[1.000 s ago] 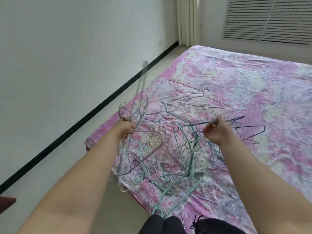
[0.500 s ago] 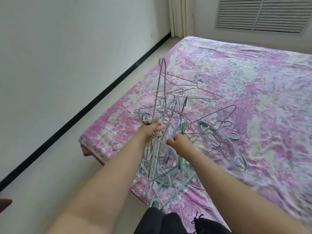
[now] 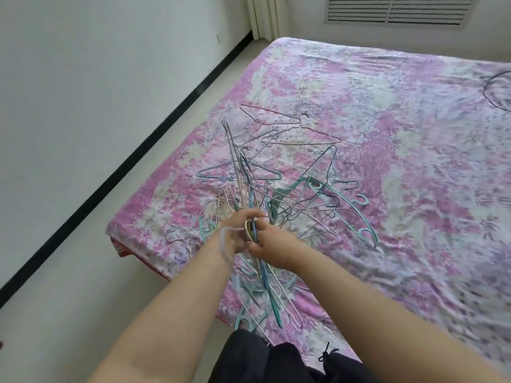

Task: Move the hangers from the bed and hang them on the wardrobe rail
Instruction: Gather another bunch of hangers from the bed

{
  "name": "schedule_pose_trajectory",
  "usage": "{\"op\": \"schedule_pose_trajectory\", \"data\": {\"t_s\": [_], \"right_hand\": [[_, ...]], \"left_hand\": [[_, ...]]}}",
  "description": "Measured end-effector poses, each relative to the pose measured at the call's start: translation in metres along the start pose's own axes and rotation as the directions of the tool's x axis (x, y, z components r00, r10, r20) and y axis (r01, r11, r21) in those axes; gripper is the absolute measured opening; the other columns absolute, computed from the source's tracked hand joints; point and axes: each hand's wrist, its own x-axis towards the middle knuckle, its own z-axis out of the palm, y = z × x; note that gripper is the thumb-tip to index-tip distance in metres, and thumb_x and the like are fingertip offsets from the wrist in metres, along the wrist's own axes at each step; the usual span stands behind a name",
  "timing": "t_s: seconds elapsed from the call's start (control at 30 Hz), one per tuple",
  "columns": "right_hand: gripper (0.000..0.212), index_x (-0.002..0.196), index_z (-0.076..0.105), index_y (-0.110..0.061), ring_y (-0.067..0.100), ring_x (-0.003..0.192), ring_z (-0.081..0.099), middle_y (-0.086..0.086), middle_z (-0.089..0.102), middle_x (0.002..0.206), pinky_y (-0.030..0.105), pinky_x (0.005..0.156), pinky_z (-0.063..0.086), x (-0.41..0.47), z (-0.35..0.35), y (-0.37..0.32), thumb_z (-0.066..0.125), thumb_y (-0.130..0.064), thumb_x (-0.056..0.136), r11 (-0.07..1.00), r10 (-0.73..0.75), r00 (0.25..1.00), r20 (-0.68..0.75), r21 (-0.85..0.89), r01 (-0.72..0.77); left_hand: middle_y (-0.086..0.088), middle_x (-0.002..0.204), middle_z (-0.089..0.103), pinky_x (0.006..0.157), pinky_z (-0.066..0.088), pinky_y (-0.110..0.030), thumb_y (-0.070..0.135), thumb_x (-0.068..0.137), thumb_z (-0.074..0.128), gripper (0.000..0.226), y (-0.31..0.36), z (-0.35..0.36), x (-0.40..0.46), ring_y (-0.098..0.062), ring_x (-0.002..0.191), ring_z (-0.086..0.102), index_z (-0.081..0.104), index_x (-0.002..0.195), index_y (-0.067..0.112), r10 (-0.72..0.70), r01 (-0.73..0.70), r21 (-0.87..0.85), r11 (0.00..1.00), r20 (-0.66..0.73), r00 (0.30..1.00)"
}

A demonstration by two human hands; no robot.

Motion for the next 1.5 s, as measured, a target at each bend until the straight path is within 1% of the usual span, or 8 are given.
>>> {"op": "schedule_pose_trajectory", "data": {"t_s": [0.2,0.37,0.53,0.87,1.07,1.2,1.33,1.5], "right_hand": [[0.052,0.087,0.066,-0.012,0.018,0.071,0.063,0.005,0.067,0.083,0.034,0.068,0.053,0.006,-0.033,0.030,0.046,-0.060,0.090,0.899,0.123,0.990,0.073,0.414,-0.142],[0.057,0.141,0.035,-0.018,0.028,0.131,0.036,0.009,0.041,0.142,0.043,0.100,0.037,0.041,-0.049,0.050,0.056,-0.032,0.090,0.939,0.304,0.912,-0.274,0.250,-0.238],[0.036,0.100,0.057,-0.019,0.026,0.076,0.058,0.008,0.066,0.087,0.030,0.052,0.039,0.052,-0.056,0.055,0.037,-0.049,0.098,0.960,0.279,0.898,-0.339,0.068,-0.272],[0.040,0.095,0.058,-0.015,0.030,0.073,0.054,0.007,0.058,0.075,0.028,0.050,0.027,0.042,-0.162,0.049,0.036,-0.047,0.099,0.952,0.294,0.542,-0.787,0.189,-0.242],[0.083,0.090,0.066,-0.004,0.035,0.103,0.060,0.017,0.067,0.096,0.040,0.087,0.046,0.032,-0.156,0.066,0.025,-0.077,0.085,0.831,0.459,0.777,-0.432,-0.100,-0.547],[0.056,0.086,0.044,0.003,0.022,0.044,0.057,0.005,0.057,0.039,0.022,0.048,0.042,0.021,-0.084,0.100,0.034,-0.051,0.099,0.741,0.642,0.766,0.034,0.230,-0.631],[0.034,0.069,0.043,-0.015,0.018,0.051,0.043,0.008,0.049,0.065,0.030,0.055,0.041,-0.005,-0.023,0.127,0.035,-0.021,0.102,0.675,0.674,0.725,0.144,0.279,-0.683],[0.044,0.139,0.036,-0.001,0.031,0.103,0.059,0.023,0.055,0.127,0.037,0.081,0.047,-0.015,-0.017,0.121,0.033,0.003,0.096,0.706,0.707,0.699,-0.107,0.135,-0.695]], "left_hand": [[-0.008,0.061,0.056,0.050,0.045,-0.027,0.006,0.080,0.058,0.008,0.014,0.005,-0.008,-0.016,0.051,0.054,0.063,0.081,0.000,0.167,-0.135,0.279,0.951,-0.093,0.981],[-0.010,0.090,0.067,0.058,0.047,-0.022,0.010,0.081,0.062,0.016,0.032,-0.001,-0.025,-0.014,0.067,0.059,0.070,0.093,0.004,0.344,-0.255,0.576,0.776,-0.048,0.938],[-0.010,0.090,0.064,0.066,0.047,-0.030,0.010,0.079,0.062,0.008,0.035,-0.015,-0.037,-0.018,0.073,0.056,0.066,0.085,0.011,0.347,-0.277,0.640,0.717,0.017,0.938],[-0.006,0.067,0.045,0.050,0.037,-0.025,-0.006,0.088,0.044,0.023,0.024,-0.037,-0.040,-0.014,0.054,0.046,0.051,0.073,0.010,0.233,-0.126,0.445,0.887,-0.195,0.953],[-0.006,0.061,0.038,0.050,0.031,-0.028,-0.007,0.087,0.042,0.024,0.046,-0.037,-0.051,-0.016,0.049,0.040,0.047,0.070,0.009,0.303,-0.234,0.240,0.942,-0.312,0.901],[-0.007,0.061,0.035,0.046,0.032,-0.026,-0.007,0.085,0.042,0.027,0.053,-0.037,-0.058,-0.017,0.049,0.036,0.043,0.066,0.011,0.338,-0.270,0.245,0.931,-0.308,0.889],[-0.005,0.066,0.044,0.045,0.031,-0.023,-0.011,0.080,0.045,0.025,0.059,-0.034,-0.058,-0.016,0.055,0.038,0.046,0.066,0.010,0.449,-0.355,0.314,0.881,-0.314,0.837],[0.000,0.068,0.049,0.062,0.038,-0.029,0.002,0.075,0.059,0.014,0.063,-0.036,-0.068,-0.017,0.064,0.045,0.055,0.073,0.015,0.634,-0.492,0.457,0.741,-0.232,0.738]]}}
